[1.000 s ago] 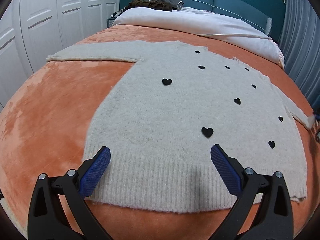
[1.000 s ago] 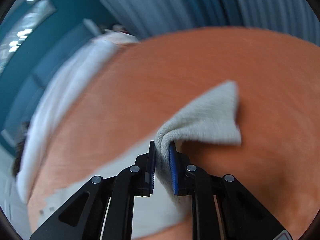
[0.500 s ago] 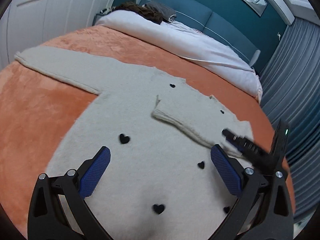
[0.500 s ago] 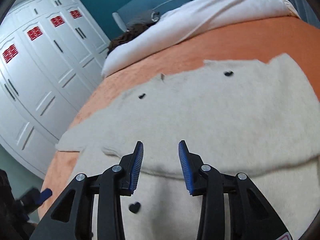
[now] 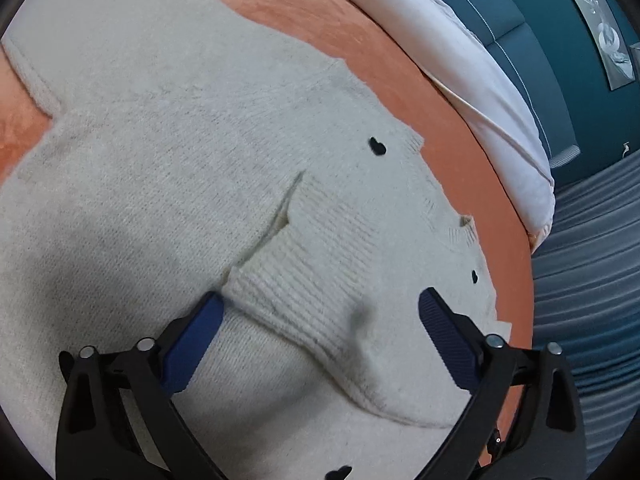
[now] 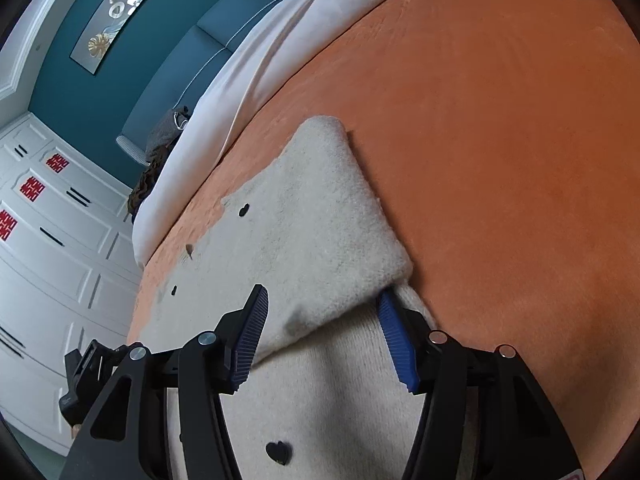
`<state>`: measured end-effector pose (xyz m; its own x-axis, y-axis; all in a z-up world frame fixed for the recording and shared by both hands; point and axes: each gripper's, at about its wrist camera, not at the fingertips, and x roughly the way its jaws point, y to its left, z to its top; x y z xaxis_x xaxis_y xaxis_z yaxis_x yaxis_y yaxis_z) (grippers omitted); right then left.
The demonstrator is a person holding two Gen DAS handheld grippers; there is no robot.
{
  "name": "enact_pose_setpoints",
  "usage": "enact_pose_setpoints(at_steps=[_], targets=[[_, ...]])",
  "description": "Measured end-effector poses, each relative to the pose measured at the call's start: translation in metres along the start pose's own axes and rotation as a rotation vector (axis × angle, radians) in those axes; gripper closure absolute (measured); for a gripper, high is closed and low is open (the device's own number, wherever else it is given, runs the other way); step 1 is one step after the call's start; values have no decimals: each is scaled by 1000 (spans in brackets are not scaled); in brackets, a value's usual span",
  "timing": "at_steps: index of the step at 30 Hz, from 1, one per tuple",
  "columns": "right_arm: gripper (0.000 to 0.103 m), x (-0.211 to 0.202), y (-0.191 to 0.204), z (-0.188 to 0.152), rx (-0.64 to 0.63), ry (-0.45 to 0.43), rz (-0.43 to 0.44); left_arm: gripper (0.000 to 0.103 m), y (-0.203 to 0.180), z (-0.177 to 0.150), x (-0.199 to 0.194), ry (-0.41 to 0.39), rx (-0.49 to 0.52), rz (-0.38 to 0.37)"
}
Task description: Fold small clothes
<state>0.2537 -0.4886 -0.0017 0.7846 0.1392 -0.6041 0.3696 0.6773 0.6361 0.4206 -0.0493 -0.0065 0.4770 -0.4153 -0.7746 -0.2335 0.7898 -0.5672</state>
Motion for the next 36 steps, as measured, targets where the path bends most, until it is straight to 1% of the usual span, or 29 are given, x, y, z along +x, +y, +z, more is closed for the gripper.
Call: enact_pose_setpoints(at_steps=[1,2,3,4,5,7,9,10,11,12,13,14,15,16,17,18,19,20,21,22,24,27,28,29,31,32,34,35,36], targets=[[46,4,7,1,-20,-10,-21,61,-9,4,2,-4,38,-6],[51,6,15,-4,-38,-19,-34,79,-16,9,3,8,77,-48],[62,8,23,-3,-62,-32,-33,95,-22,14,1,20,104,-101],[90,8,31,-2,-96,-45,-35,95,-31,19,-5,5,121,-133],[94,6,41,1,-125,-60,-31,96,-40,25,-17,-43,149,-152],[94,-17,56,7,-142,-168,51,96,-59,34,-49,-158,231,-206],[95,-36,65,13,-147,-254,95,96,-65,37,-79,-260,282,-254],[95,-39,61,12,-155,-296,77,95,-63,38,-85,-288,295,-255],[95,-30,57,11,-170,-279,30,95,-58,37,-81,-288,308,-242],[96,-4,48,10,-186,-179,-36,95,-53,35,-66,-257,330,-187],[96,26,35,6,-171,-51,-119,95,-45,31,-46,-219,344,-119],[97,44,24,3,-126,29,-138,95,-35,25,-23,-160,352,-60],[97,39,22,5,-92,-2,-95,95,-24,17,-2,-112,349,-2],[97,27,29,12,-100,-40,-80,95,-13,9,9,-102,351,25],[97,19,34,16,-114,-72,-72,95,-6,2,15,-104,352,26],[97,14,39,17,-133,-85,-66,95,0,-3,15,-128,349,10],[97,18,42,15,-170,-68,-100,94,1,-5,14,-141,344,1],[96,28,42,10,-220,-22,-157,94,4,-5,15,-142,327,-10],[96,40,38,7,-239,39,-192,94,8,-4,15,-140,313,-25],[97,37,36,8,-206,39,-157,93,11,-2,16,-138,303,-41],[95,18,40,19,-180,14,-140,93,17,-1,14,-139,284,-80],[92,-14,53,17,-181,-92,-148,93,27,0,13,-143,243,-145],[89,-19,60,15,-195,-124,-147,93,30,0,13,-144,231,-161],[86,-18,69,15,-216,-132,-148,93,30,0,14,-144,226,-168],[86,-7,84,13,-291,-126,-153,93,29,0,13,-146,227,-168],[86,6,91,13,-324,-116,-179,93,28,0,13,-146,229,-165],[86,38,75,14,-315,-33,-260,93,27,-1,12,-146,230,-163],[95,49,61,7,-283,9,-292,93,27,-1,12,-146,229,-165],[96,51,49,5,-242,5,-262,93,27,-1,12,-146,227,-167]])
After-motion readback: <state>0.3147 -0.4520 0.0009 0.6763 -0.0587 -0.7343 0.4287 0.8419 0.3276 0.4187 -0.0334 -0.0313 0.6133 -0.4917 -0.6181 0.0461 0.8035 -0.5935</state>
